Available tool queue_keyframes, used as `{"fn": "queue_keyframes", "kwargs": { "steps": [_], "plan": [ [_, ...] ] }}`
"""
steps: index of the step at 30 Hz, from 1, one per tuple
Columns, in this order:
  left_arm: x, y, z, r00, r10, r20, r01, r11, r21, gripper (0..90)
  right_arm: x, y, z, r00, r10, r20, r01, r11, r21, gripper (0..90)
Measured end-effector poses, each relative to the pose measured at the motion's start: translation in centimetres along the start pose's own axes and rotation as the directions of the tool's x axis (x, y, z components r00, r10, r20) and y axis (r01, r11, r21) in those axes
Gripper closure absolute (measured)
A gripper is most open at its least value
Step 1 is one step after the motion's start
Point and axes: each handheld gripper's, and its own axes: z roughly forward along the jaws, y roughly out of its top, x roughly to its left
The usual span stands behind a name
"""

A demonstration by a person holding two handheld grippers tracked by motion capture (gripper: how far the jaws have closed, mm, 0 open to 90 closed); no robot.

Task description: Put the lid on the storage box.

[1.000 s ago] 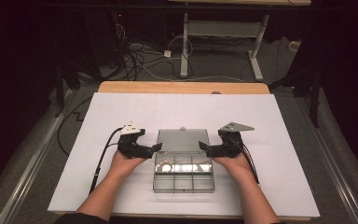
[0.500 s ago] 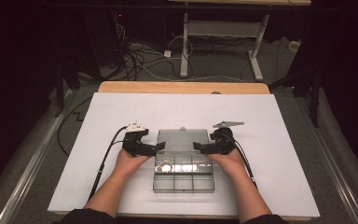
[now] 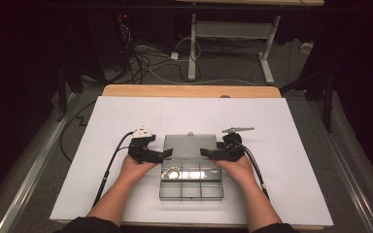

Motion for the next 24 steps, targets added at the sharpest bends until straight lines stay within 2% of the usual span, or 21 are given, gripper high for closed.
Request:
{"fn": "queue_keyframes", "kwargs": {
  "steps": [5, 15, 18, 24],
  "plan": [
    [0.0, 0.0, 0.0, 1.0000, 0.003, 0.000, -0.003, 1.0000, 0.001, 0.0, 0.0, -0.1, -0.2, 0.9998, 0.016, -0.006, -0.016, 1.000, 0.000, 14.6],
    [-0.1, 0.0, 0.0, 1.0000, 0.009, -0.002, -0.009, 1.0000, 0.003, 0.7, -0.2, -0.5, -0.6, 0.9972, 0.057, -0.049, -0.057, 0.998, -0.015, 23.8],
    [-0.1, 0.0, 0.0, 1.0000, 0.009, -0.003, -0.009, 1.0000, 0.003, 1.0, -0.1, -0.5, -0.7, 0.9977, 0.051, -0.046, -0.052, 0.998, -0.021, 25.0],
    [0.0, 0.0, 0.0, 1.0000, 0.003, 0.005, -0.003, 1.0000, 0.001, 3.5, 0.1, -0.6, -1.2, 0.9996, 0.006, -0.029, -0.008, 0.998, -0.065, 32.7]
  ]
}}
